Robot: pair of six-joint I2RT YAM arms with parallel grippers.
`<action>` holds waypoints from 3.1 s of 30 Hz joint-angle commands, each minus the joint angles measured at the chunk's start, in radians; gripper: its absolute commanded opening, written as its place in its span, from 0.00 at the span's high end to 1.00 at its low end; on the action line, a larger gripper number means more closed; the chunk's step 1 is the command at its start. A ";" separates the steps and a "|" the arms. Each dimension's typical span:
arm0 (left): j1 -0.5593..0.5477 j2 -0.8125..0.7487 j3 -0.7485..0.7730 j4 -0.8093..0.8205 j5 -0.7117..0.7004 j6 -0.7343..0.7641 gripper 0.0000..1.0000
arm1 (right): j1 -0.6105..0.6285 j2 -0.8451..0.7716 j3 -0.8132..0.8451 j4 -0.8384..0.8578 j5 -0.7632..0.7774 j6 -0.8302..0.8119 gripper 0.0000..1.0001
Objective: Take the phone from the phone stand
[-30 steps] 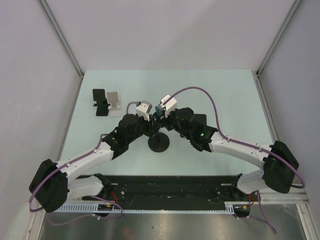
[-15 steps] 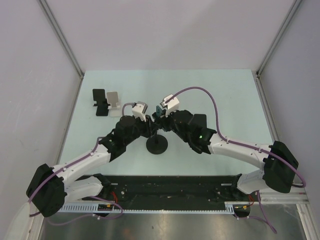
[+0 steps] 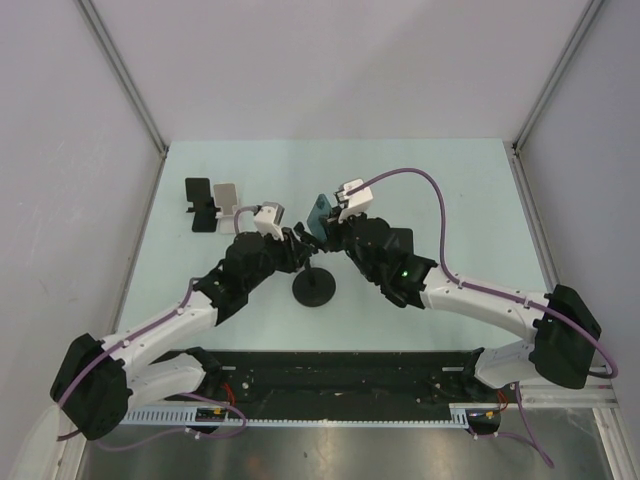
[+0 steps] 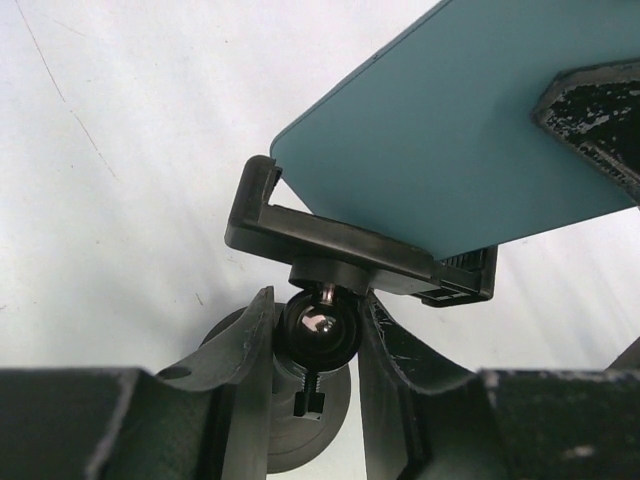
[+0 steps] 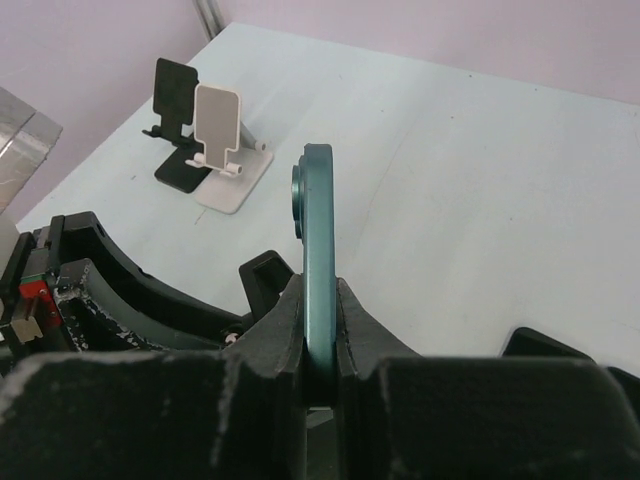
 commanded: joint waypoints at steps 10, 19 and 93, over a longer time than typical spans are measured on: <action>0.026 -0.020 -0.032 0.009 -0.135 0.173 1.00 | -0.084 0.082 0.042 0.336 0.026 -0.139 1.00; 0.024 -0.008 -0.016 0.018 -0.089 0.265 1.00 | -0.169 0.045 0.071 0.412 -0.028 -0.185 1.00; -0.186 0.261 0.425 0.156 0.149 0.766 0.64 | -0.241 -0.375 0.048 -0.191 -0.448 0.057 1.00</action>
